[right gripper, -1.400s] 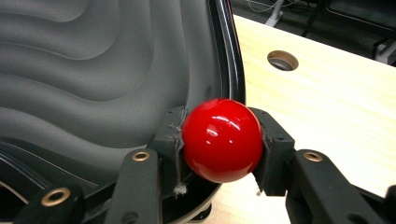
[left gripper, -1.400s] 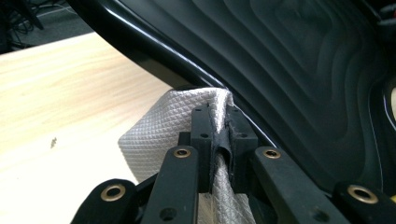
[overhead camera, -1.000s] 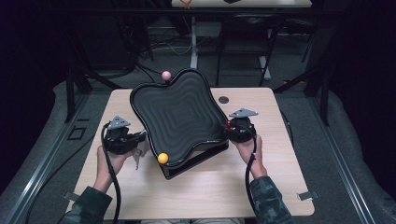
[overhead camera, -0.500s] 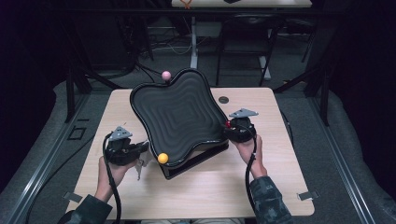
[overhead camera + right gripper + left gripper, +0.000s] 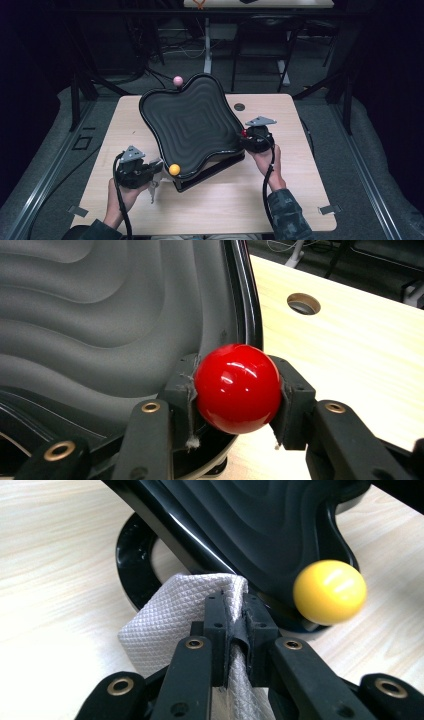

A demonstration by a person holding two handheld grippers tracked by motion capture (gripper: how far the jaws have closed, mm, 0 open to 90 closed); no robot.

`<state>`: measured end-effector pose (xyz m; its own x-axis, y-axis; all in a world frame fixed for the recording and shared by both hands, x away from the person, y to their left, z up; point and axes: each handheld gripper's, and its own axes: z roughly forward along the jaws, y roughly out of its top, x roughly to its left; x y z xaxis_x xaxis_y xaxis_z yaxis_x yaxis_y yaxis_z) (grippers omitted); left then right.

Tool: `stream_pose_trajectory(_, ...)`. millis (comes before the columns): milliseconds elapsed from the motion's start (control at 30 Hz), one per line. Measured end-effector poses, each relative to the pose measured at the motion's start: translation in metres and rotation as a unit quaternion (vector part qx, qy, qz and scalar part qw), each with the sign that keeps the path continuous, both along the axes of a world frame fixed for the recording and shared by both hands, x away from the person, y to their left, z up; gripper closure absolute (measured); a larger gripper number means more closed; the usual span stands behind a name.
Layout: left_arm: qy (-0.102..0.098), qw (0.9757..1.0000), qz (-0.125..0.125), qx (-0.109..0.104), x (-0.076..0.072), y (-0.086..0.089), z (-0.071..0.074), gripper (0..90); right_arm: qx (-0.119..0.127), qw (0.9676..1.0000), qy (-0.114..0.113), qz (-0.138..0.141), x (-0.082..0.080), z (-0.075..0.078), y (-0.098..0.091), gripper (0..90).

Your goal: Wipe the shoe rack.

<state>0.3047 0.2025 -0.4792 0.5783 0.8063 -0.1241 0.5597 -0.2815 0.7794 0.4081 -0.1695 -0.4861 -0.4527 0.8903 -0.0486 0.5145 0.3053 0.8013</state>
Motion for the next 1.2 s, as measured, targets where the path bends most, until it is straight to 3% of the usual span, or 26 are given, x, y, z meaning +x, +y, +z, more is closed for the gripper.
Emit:
stream_pose_trajectory(200,0.008,0.9999,-0.013,-0.002,-0.008,-0.004,-0.005,83.0,0.000,1.0000,0.000,0.000,0.000,0.000,0.000,59.1)
stream_pose_trajectory(933,0.011,0.9996,-0.026,0.004,-0.022,-0.018,-0.018,83.1,0.001,1.0000,0.001,0.001,0.000,0.000,0.000,59.1)
stream_pose_trajectory(1200,0.030,0.9990,-0.033,0.002,-0.020,-0.021,-0.026,83.2,0.003,1.0000,0.002,0.000,0.000,0.000,0.000,59.1)
